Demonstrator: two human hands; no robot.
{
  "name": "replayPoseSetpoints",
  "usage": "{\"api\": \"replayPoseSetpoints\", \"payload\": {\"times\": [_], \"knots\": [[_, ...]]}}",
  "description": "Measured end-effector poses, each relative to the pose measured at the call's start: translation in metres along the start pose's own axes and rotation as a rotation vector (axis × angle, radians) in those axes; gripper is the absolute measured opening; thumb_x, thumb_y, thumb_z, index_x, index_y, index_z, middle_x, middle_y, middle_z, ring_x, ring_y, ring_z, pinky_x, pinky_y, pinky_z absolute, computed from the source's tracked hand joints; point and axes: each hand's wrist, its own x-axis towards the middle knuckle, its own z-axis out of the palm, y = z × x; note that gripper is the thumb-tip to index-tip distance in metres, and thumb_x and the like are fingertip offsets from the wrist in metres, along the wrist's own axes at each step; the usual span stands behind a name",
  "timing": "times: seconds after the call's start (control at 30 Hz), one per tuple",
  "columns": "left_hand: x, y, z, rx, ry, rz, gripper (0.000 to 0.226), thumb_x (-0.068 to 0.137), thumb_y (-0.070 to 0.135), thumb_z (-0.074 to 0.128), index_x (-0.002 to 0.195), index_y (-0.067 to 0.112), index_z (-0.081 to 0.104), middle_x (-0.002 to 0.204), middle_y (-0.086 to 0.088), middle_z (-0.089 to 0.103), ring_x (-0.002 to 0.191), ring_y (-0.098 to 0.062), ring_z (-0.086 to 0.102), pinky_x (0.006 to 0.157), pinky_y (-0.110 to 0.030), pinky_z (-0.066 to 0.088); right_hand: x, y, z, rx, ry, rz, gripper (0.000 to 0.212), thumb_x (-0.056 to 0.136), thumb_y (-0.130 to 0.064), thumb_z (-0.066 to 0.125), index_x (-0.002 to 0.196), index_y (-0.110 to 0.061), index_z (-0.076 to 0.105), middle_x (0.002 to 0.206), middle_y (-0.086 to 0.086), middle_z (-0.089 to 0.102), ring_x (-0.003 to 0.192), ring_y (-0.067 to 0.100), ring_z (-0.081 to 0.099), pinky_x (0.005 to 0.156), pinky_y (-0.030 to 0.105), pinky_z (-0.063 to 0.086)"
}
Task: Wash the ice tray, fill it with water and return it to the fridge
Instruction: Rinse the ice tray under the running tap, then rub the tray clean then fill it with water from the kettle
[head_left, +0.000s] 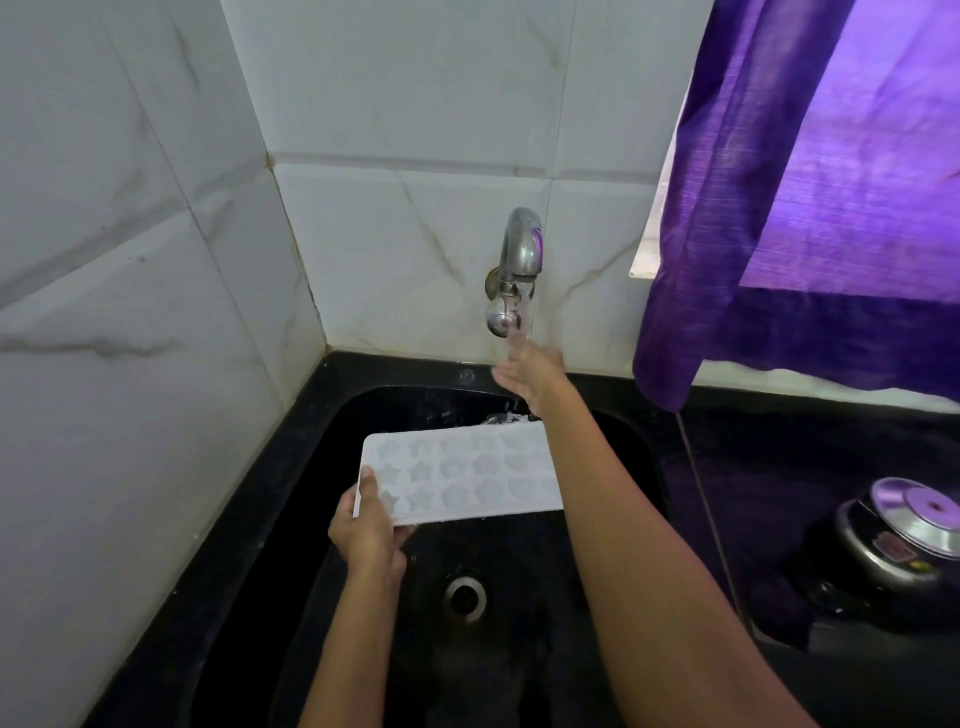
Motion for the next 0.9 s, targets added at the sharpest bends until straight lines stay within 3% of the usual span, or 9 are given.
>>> {"api": "replayPoseSetpoints", "payload": {"times": [0.1, 0.2, 0.27, 0.33, 0.43, 0.53, 0.63, 0.83, 0.9], "knots": [[-0.012, 0.001, -0.010, -0.018, 0.003, 0.010, 0.031, 0.093, 0.032, 0.057, 0.115, 0.011, 0.060, 0.105, -0.010, 0.064, 0.088, -0.025, 0.064, 0.056, -0.035, 0.052, -0.026, 0.018, -0.017, -0.525, 0.109, -0.122, 0.020, 0.093, -0.024, 0.056, 0.090, -0.006, 0.062, 0.090, 0.011, 0.060, 0.079, 0.024, 0.058, 0.068, 0.031, 0.048], [-0.024, -0.003, -0.024, -0.027, 0.011, 0.016, 0.028, 0.093, 0.033, 0.057, 0.111, 0.011, 0.060, 0.103, -0.011, 0.064, 0.081, -0.023, 0.064, 0.056, -0.036, 0.052, -0.058, 0.040, -0.046, -0.748, 0.221, -0.295, 0.020, 0.096, -0.023, 0.048, 0.080, -0.012, 0.055, 0.085, 0.006, 0.056, 0.078, 0.022, 0.052, 0.066, 0.027, 0.035], [-0.032, -0.006, -0.034, -0.035, 0.010, 0.024, 0.027, 0.093, 0.033, 0.057, 0.109, 0.012, 0.060, 0.101, -0.010, 0.064, 0.076, -0.020, 0.063, 0.055, -0.035, 0.051, -0.074, 0.059, -0.069, -0.752, 0.266, -0.320, 0.020, 0.097, -0.032, 0.047, 0.088, -0.016, 0.055, 0.091, 0.006, 0.058, 0.086, 0.023, 0.055, 0.069, 0.029, 0.034], [-0.041, -0.009, -0.043, -0.042, 0.010, 0.024, 0.029, 0.093, 0.033, 0.057, 0.111, 0.011, 0.060, 0.099, -0.009, 0.064, 0.074, -0.019, 0.063, 0.053, -0.034, 0.051, -0.088, 0.075, -0.089, -0.732, 0.211, -0.214, 0.033, 0.096, -0.046, 0.046, 0.085, -0.017, 0.056, 0.092, 0.005, 0.061, 0.091, 0.026, 0.059, 0.071, 0.030, 0.037], [-0.057, -0.017, -0.056, -0.064, 0.011, 0.016, 0.030, 0.093, 0.035, 0.057, 0.109, 0.010, 0.060, 0.094, -0.007, 0.065, 0.074, -0.019, 0.064, 0.053, -0.034, 0.051, -0.110, 0.094, -0.104, -0.588, 0.063, -0.035, 0.047, 0.094, -0.056, 0.044, 0.077, -0.014, 0.057, 0.081, 0.000, 0.057, 0.080, 0.019, 0.055, 0.074, 0.031, 0.040], [-0.074, -0.027, -0.068, -0.068, 0.019, 0.025, 0.029, 0.092, 0.037, 0.057, 0.107, 0.012, 0.060, 0.090, -0.004, 0.066, 0.075, -0.019, 0.065, 0.052, -0.032, 0.053, -0.129, 0.112, -0.105, -0.458, 0.056, -0.033, 0.044, 0.097, -0.051, 0.042, 0.084, -0.012, 0.058, 0.085, 0.002, 0.059, 0.084, 0.019, 0.056, 0.079, 0.033, 0.043], [-0.092, -0.036, -0.079, -0.102, 0.021, 0.016, 0.032, 0.091, 0.041, 0.057, 0.109, 0.014, 0.061, 0.090, -0.004, 0.067, 0.078, -0.020, 0.066, 0.059, -0.036, 0.054, -0.139, 0.124, -0.112, -0.459, 0.115, -0.091, 0.045, 0.101, -0.044, 0.038, 0.074, -0.012, 0.056, 0.082, 0.005, 0.059, 0.087, 0.024, 0.057, 0.076, 0.032, 0.040], [-0.125, -0.061, -0.098, -0.345, -0.142, -0.131, 0.049, 0.091, 0.053, 0.048, 0.122, 0.015, 0.055, 0.115, -0.012, 0.063, 0.099, -0.028, 0.061, 0.075, -0.042, 0.051, -0.159, 0.144, -0.134, -0.401, 0.125, -0.091, 0.047, 0.101, -0.042, 0.039, 0.063, -0.015, 0.045, 0.068, 0.001, 0.049, 0.067, 0.016, 0.048, 0.068, 0.032, 0.038], [-0.132, -0.069, -0.100, -0.393, -0.208, -0.170, 0.057, 0.091, 0.063, 0.038, 0.120, 0.017, 0.055, 0.113, -0.015, 0.062, 0.102, -0.034, 0.059, 0.079, -0.051, 0.050, -0.164, 0.148, -0.139, -0.386, 0.127, -0.105, 0.049, 0.102, -0.041, 0.038, 0.061, -0.014, 0.042, 0.064, 0.000, 0.045, 0.061, 0.012, 0.043, 0.059, 0.029, 0.036]]}}
